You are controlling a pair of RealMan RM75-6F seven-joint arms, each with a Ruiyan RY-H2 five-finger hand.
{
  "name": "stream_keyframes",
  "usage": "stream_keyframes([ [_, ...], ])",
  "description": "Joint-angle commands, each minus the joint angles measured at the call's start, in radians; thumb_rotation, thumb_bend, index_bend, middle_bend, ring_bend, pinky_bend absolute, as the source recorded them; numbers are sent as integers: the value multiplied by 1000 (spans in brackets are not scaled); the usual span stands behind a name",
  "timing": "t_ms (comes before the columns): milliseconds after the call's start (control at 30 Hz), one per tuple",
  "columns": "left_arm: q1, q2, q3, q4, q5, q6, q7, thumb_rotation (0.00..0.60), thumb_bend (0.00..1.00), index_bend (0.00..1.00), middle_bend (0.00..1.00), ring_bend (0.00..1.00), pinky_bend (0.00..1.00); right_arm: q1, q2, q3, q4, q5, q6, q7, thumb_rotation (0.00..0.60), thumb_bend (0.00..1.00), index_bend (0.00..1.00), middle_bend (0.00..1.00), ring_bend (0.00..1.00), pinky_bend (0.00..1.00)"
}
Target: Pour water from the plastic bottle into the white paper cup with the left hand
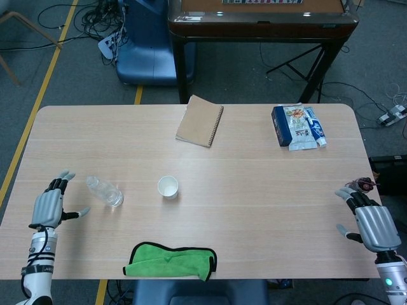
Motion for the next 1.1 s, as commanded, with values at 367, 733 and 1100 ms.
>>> stream_keyframes([
  [367,-44,-30,-14,41,-42,-91,-121,600,0,144,86,118,254,-3,4,2,1,1,5,6,600,173,228,214,223,466],
  [733,-67,-36,-15,49,-44,-171,-255,600,0,144,87,119,235,-5,7,3,0,-1,9,12,600,173,229,214,223,466],
  [1100,-91,-67,-7,78,-52,-186,-271,600,0,144,89,120,235,-6,10,3,-1,-2,10,17,600,172,229,214,223,466],
])
